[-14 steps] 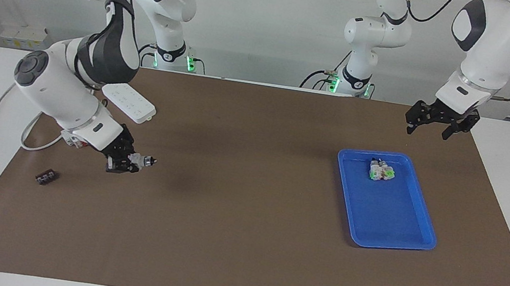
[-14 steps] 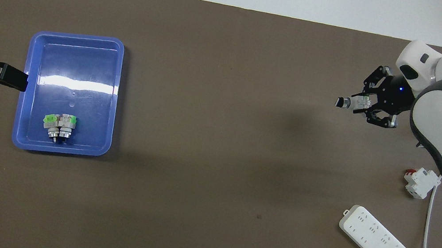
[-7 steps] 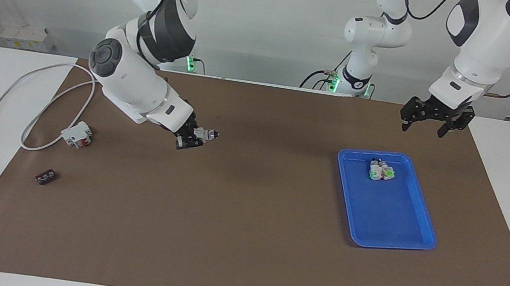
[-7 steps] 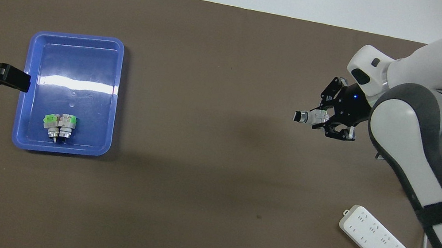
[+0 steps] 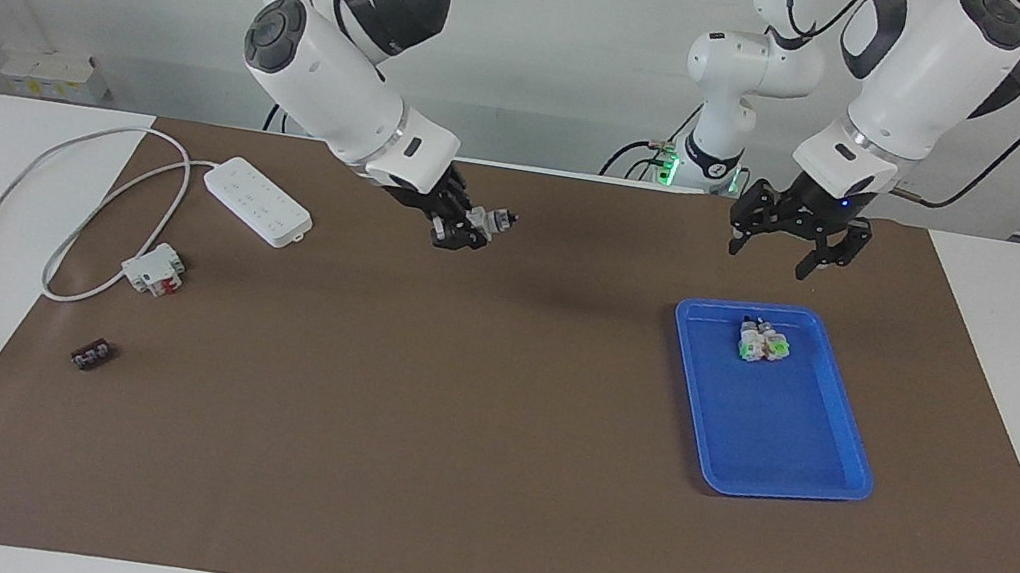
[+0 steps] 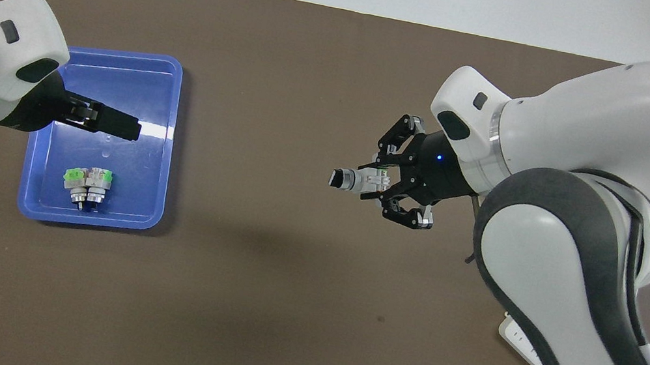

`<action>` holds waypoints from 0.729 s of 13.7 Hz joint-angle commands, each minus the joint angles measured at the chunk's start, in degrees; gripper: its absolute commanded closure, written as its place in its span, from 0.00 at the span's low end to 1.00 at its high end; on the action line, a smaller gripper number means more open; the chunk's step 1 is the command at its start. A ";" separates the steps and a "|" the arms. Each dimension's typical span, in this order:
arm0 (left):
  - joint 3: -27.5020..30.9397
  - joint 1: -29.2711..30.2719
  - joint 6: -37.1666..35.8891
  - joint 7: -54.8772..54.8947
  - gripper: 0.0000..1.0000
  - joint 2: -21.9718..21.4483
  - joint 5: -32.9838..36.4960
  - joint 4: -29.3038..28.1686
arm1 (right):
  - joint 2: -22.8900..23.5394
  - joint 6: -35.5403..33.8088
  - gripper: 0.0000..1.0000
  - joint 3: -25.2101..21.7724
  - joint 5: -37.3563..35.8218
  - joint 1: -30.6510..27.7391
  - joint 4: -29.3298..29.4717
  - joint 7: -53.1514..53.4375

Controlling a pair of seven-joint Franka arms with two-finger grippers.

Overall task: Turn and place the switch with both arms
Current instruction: 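Carry the switch toward center while the left gripper reaches toward it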

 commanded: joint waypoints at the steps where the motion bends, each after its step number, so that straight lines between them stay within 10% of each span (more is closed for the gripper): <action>1: 0.60 -3.02 6.93 0.53 0.03 -3.14 -6.03 -5.61 | -3.91 7.97 1.00 -0.05 5.64 2.21 -6.38 0.11; 10: 0.60 -7.85 8.97 18.28 0.42 -3.49 -21.52 -6.32 | -4.88 12.48 1.00 -3.03 13.21 8.37 -8.14 2.83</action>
